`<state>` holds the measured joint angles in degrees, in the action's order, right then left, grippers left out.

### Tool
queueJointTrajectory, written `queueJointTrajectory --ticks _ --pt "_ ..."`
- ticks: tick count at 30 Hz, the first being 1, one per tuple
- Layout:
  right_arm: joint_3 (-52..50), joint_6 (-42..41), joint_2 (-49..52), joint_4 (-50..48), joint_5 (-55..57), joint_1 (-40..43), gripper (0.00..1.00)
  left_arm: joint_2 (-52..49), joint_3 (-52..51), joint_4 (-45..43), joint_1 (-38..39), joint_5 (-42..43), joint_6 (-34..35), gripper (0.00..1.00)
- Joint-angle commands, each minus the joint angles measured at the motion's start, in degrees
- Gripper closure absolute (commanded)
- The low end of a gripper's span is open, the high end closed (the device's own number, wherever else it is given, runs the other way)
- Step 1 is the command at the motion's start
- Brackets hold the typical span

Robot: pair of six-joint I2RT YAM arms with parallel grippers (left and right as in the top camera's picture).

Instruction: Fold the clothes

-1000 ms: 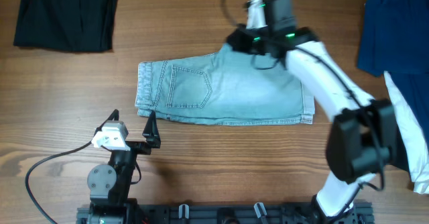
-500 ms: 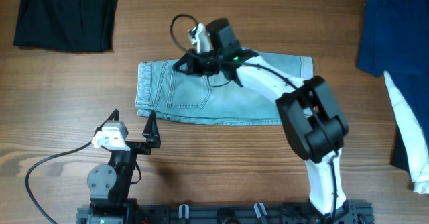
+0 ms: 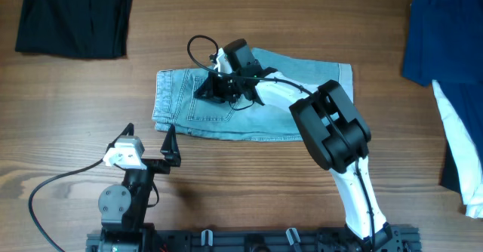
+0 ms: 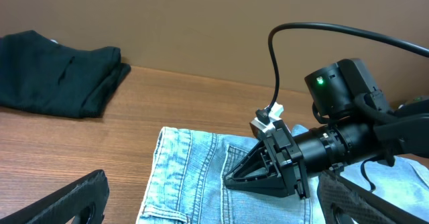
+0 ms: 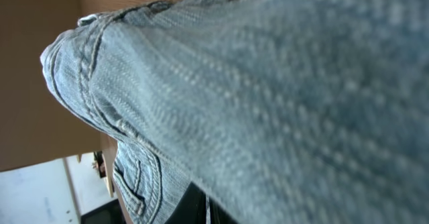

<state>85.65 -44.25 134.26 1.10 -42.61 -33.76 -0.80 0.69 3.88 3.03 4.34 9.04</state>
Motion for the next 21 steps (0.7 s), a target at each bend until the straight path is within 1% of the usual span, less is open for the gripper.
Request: queueJointTrajectory --ticks 1,5,7,9,12,16,18,19,21 --pt "2.4 0.13 1.38 3.13 2.78 0.68 0.96 0.42 -0.37 0.22 -0.31 -0.33 -1.14 0.0" --pt "6.91 5.7 -1.51 9.14 3.98 1.07 0.96 0.42 -0.37 0.22 -0.31 -0.33 -1.14 0.0" --pt "9.05 8.76 -4.17 12.96 7.63 1.16 0.96 0.42 -0.37 0.22 -0.31 -0.33 -1.14 0.0" --pt "9.81 11.85 -7.3 13.81 11.58 1.14 0.94 0.42 -0.37 0.22 -0.31 -0.33 -1.11 0.0" --pt "9.81 10.36 -9.92 11.23 15.47 1.09 0.9 0.42 -0.37 0.22 -0.31 -0.33 -1.11 0.0" --pt "9.66 4.37 -9.35 5.51 13.03 0.98 0.88 0.42 -0.37 0.22 -0.31 -0.33 -1.11 0.0" --pt "9.64 3.13 -8.37 4.46 13.05 0.26 0.75 0.42 -0.37 0.22 -0.31 -0.33 -1.14 0.0" --pt "9.64 3.13 -7.91 4.31 12.68 -0.09 0.74 0.42 -0.37 0.22 -0.31 -0.33 -1.11 0.0" --pt "9.64 3.1 -6.99 4.22 11.32 -0.7 0.75 0.42 -0.37 0.22 -0.31 -0.33 -1.14 0.0"
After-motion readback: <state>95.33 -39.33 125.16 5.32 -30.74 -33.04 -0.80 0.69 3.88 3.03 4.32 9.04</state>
